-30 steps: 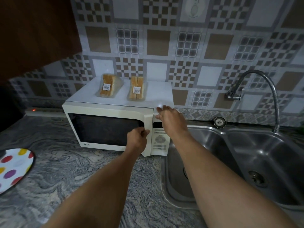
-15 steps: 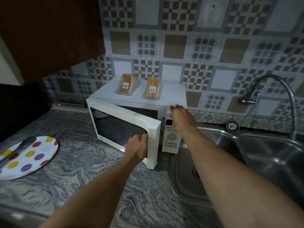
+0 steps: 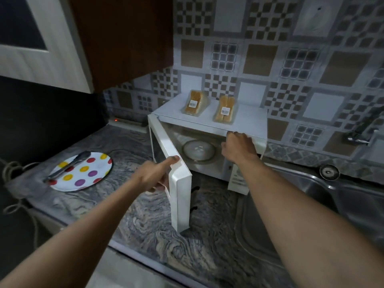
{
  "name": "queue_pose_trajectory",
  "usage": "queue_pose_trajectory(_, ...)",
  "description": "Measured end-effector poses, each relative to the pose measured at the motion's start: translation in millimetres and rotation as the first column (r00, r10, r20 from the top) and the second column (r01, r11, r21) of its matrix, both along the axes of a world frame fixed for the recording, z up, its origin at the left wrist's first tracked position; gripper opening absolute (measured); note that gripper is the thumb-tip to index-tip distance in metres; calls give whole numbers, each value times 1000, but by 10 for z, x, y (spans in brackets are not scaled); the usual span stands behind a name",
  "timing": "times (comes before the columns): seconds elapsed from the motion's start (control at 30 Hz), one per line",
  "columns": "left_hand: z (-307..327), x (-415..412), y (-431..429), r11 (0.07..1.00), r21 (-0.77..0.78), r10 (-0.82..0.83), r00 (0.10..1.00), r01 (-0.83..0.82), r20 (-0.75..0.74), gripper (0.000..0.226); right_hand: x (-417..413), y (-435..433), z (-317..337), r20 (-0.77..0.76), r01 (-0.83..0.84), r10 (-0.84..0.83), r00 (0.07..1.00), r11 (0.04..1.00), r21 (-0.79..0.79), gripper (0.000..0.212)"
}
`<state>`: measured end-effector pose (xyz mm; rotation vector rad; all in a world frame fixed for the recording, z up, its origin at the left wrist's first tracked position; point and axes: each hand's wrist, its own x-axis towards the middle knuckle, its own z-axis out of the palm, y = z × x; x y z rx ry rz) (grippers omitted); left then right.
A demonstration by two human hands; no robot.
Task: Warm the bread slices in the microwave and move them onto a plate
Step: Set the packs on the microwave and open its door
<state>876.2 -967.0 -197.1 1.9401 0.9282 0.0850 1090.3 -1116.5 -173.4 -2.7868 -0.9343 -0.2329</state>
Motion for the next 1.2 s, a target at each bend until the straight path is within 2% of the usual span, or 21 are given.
queue_pose_trajectory(0.07, 151, -74, 154, 1000, 3, -5, 998, 6, -67, 67, -75, 149, 20, -39, -23, 23, 999, 1000, -1, 26)
queue_pose_trajectory(0.17, 353, -185, 339, 995, 95, -25, 988, 39, -150, 74, -188, 415, 59, -49, -67, 66, 997, 998, -1, 35)
queue_pose_trajectory(0.27, 457, -208, 457, 980, 196, -19, 996, 37, -93, 79, -266, 672, 76, -64, -84, 84, 994, 996, -6, 42)
queue_pose_trajectory(0.37, 467, -122, 578, 927, 372, 31, 978, 48, -206, 53, -252, 927, 51, -73, -126, 122, 990, 991, -48, 56)
queue_pose_trajectory(0.4, 464, -88, 635, 929, 369, 59, 969, 35, -240, 47, -232, 1029, 41, -74, -138, 134, 988, 989, -61, 61)
queue_pose_trajectory(0.5, 402, 1, 830, 953, 290, 16, 936, 92, -353, 58, -205, 1226, 6, -90, -132, 123, 988, 986, -103, 71)
queue_pose_trajectory(0.57, 353, 9, 1003, 932, 337, 3, 927, 134, -374, 71, -230, 1359, -30, -114, -115, 100, 988, 985, -129, 74)
queue_pose_trajectory(0.67, 323, 42, 1113, 884, 427, -14, 924, 190, -382, 73, -266, 1473, -95, -107, -87, 70, 992, 983, -165, 73)
queue_pose_trajectory(0.83, 269, 154, 1375, 793, 548, -6, 901, 268, -433, 75, -320, 1644, -211, -108, 4, -17, 994, 992, -125, 71)
queue_pose_trajectory(1.1, 201, 421, 1677, 681, 635, -116, 910, 364, -397, 79, -338, 1554, -83, -142, -5, -6, 990, 997, -71, 68)
queue_pose_trajectory(1.2, 155, 617, 1593, 635, 705, -110, 941, 314, -320, 75, -337, 1458, -9, -88, 8, -4, 996, 999, 37, 57)
